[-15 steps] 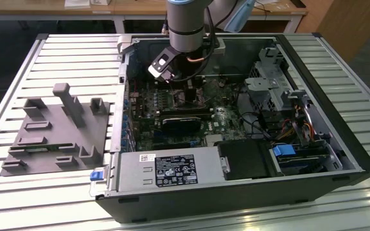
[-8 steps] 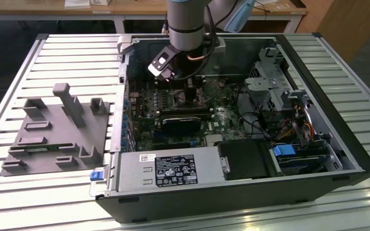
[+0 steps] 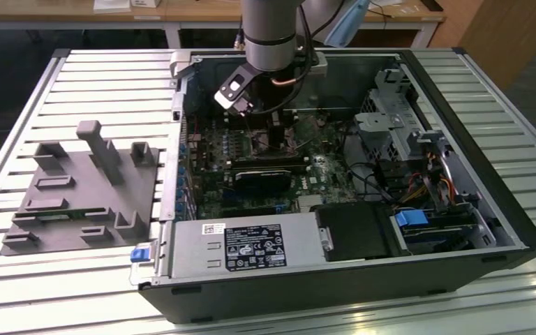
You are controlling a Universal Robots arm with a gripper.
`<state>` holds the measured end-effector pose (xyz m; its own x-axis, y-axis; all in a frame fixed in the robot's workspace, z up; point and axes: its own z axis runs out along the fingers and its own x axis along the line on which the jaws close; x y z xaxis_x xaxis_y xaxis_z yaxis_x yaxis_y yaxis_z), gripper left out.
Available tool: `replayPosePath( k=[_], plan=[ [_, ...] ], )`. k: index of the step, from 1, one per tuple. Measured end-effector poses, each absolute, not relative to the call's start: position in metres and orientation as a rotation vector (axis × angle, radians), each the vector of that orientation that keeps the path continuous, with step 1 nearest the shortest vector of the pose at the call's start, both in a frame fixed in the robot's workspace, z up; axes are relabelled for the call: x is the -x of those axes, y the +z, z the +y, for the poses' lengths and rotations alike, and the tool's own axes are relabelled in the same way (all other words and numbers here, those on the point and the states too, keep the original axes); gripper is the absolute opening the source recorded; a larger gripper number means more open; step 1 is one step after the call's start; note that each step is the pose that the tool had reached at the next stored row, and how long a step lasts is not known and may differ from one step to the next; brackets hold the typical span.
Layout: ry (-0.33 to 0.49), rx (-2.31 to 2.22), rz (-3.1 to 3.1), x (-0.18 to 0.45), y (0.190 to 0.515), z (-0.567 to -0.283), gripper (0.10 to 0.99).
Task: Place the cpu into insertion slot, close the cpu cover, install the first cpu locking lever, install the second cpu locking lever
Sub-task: 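Place the cpu into insertion slot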
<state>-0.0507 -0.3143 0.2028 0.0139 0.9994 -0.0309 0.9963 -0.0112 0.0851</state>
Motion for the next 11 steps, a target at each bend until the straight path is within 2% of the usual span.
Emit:
replayPosePath(
  k=[5,7,8,10,11],
  plan=[
    [0.058,-2.176,2.149,0.0508,0.203,-0.3143,0.596],
    [0.058,-2.176,2.149,0.0508,0.203,-0.3143,0.471],
    [0.058,-2.176,2.149,0.0508,0.203,-0.3143,0.471],
    [0.058,-2.176,2.149,0.0508,0.2031,-0.3143,0.357],
    [0.058,-2.176,2.149,0.0508,0.2031,-0.3143,0.357]
  ],
)
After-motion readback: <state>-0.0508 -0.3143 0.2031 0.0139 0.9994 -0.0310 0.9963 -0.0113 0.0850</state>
